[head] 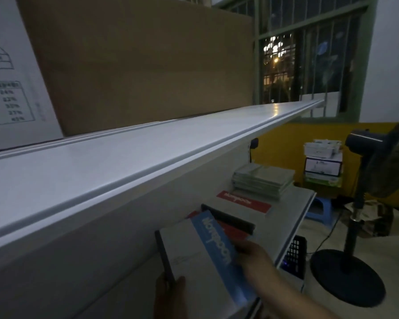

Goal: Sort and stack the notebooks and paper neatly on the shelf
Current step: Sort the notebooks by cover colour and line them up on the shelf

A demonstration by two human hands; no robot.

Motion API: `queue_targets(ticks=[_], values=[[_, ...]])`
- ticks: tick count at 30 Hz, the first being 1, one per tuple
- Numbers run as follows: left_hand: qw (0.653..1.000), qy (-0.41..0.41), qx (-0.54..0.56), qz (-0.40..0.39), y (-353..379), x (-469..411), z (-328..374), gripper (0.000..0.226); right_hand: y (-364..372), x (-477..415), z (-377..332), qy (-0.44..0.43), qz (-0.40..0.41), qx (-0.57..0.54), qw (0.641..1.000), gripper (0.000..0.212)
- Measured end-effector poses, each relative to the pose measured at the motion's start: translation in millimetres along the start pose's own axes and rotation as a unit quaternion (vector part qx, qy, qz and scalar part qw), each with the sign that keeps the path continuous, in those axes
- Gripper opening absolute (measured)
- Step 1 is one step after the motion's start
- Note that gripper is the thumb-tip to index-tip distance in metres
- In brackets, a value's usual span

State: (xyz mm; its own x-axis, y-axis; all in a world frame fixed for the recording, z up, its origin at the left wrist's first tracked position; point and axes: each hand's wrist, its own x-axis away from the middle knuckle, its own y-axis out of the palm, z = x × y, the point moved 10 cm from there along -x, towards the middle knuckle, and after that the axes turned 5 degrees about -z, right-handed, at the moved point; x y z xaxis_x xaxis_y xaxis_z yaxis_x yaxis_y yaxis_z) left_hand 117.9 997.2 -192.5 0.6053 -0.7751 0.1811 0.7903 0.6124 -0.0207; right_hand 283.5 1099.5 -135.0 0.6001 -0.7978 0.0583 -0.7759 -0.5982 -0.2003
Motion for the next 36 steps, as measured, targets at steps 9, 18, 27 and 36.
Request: queue_targets(ticks=[9,18,27,36], values=[[0.997,0.012,0.024,0.072,31,-38,24,0.024,-47,-110,-2,0.013,-0.076,0.286,0.955,0.027],[0.928,0.205,-0.307,0.039,69,-24,14,0.092,-24,-148,17,-0.024,-0.102,0.394,0.913,0.031],[0.899,0.189,-0.395,0.029,69,-28,12,0.087,-26,-154,29,-0.042,-0.083,0.341,0.936,0.040],[0.862,0.133,-0.487,0.039,80,-20,15,0.103,-26,-154,30,-0.055,-0.078,0.333,0.938,0.037]])
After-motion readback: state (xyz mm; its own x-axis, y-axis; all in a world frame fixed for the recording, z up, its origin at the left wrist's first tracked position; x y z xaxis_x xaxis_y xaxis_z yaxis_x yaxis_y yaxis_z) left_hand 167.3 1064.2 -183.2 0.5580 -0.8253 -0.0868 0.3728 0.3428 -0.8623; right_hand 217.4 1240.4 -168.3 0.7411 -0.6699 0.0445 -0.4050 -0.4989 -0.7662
